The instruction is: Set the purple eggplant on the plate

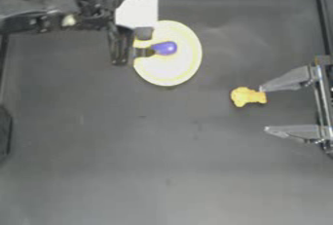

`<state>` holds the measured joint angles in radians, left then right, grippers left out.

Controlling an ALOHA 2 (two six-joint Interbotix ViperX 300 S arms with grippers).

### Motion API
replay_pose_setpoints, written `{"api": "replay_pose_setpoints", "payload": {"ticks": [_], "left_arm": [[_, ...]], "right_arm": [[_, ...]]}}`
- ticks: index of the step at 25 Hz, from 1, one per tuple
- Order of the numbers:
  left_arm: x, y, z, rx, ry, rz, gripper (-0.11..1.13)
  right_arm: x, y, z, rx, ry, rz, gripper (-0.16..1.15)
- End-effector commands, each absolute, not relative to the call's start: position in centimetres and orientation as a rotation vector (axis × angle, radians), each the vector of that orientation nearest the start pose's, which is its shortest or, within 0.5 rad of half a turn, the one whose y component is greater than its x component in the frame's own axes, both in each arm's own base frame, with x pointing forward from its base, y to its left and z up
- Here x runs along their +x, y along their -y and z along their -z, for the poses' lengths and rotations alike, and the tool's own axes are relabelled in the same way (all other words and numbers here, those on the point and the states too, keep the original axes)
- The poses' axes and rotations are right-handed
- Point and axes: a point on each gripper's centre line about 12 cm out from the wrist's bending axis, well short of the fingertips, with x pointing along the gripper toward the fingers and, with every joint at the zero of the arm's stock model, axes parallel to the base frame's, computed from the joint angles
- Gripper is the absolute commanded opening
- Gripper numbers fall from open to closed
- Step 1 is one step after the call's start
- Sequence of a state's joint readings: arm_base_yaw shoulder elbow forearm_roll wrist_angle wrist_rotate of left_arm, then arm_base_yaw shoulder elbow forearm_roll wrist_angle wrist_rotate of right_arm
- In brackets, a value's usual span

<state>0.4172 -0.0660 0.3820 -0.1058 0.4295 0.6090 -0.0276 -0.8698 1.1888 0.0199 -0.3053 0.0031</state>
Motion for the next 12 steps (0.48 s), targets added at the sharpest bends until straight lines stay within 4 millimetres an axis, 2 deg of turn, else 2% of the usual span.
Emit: {"api": "replay_pose_setpoints", "payload": {"ticks": [1, 12], "left_arm": [[36.4, -14.7, -29.4, 0.334, -0.679, -0.177, 1.01], [31.5, -10.6, -30.6, 0.267, -0.481, -0.201, 1.0]], "right_arm": [[21.4, 0.7, -27.3, 0.029, -0.006, 0.038, 0.99], [21.4, 0.7, -27.5, 0.028, -0.003, 0.038, 0.99]]}}
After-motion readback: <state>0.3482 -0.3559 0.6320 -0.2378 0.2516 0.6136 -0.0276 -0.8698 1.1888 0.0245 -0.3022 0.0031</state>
